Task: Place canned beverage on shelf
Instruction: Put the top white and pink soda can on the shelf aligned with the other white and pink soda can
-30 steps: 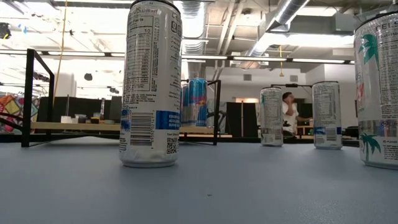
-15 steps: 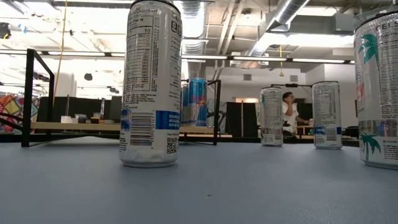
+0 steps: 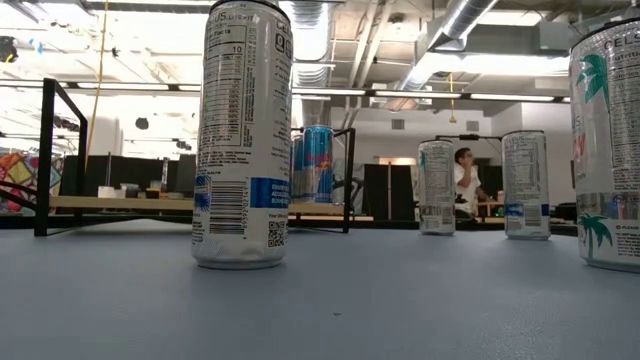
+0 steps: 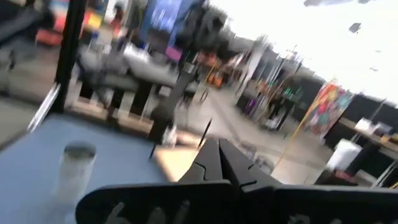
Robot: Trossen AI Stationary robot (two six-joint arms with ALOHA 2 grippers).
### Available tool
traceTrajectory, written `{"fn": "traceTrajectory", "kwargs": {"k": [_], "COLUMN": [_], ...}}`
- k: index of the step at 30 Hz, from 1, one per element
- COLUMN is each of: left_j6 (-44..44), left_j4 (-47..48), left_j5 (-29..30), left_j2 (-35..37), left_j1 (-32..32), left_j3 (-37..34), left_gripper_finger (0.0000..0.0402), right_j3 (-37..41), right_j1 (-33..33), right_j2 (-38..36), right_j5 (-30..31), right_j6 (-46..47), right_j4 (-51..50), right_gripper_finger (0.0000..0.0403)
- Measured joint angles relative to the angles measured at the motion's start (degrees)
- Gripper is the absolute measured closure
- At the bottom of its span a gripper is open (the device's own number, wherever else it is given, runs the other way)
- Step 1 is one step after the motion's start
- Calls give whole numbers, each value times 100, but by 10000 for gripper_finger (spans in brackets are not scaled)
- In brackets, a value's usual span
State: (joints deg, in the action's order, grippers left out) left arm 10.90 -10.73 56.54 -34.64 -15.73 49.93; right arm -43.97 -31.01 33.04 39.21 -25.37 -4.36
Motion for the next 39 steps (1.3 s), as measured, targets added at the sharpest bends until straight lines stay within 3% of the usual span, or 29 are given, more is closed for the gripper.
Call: {"fn": "traceTrajectory", "kwargs": {"k": [3,5,8,14,18,22,34,36,39], "left_j6": [205,193,-199,-777,-1237,-739,-1849,-1949,-2173], "left_j4": [-28,177,794,2048,2093,1723,1550,1539,1551], "left_j5": [732,869,752,571,509,153,-1082,-1340,-1494], "left_j2": [1,-4,-21,-221,-499,-755,-1127,-1136,-1137], "left_j1": [3,1,1,9,9,9,7,7,3], "left_j3": [1,1,1,1,1,1,1,1,1], "left_gripper_finger": [33,33,33,33,33,33,33,33,33], "right_j3": [-2,-3,-5,-11,-11,-11,-11,-11,-11], "right_j1": [156,269,403,441,344,168,-541,-697,-908], "right_j2": [0,-10,-106,-151,-32,39,656,782,903], "right_j5": [457,829,1167,1192,1136,1084,1008,1269,2140], "right_j6": [-471,-595,-149,435,451,485,1640,1642,1727], "right_j4": [797,1136,1171,546,731,764,317,296,300], "right_gripper_finger": [403,403,403,403,403,392,245,222,195]}}
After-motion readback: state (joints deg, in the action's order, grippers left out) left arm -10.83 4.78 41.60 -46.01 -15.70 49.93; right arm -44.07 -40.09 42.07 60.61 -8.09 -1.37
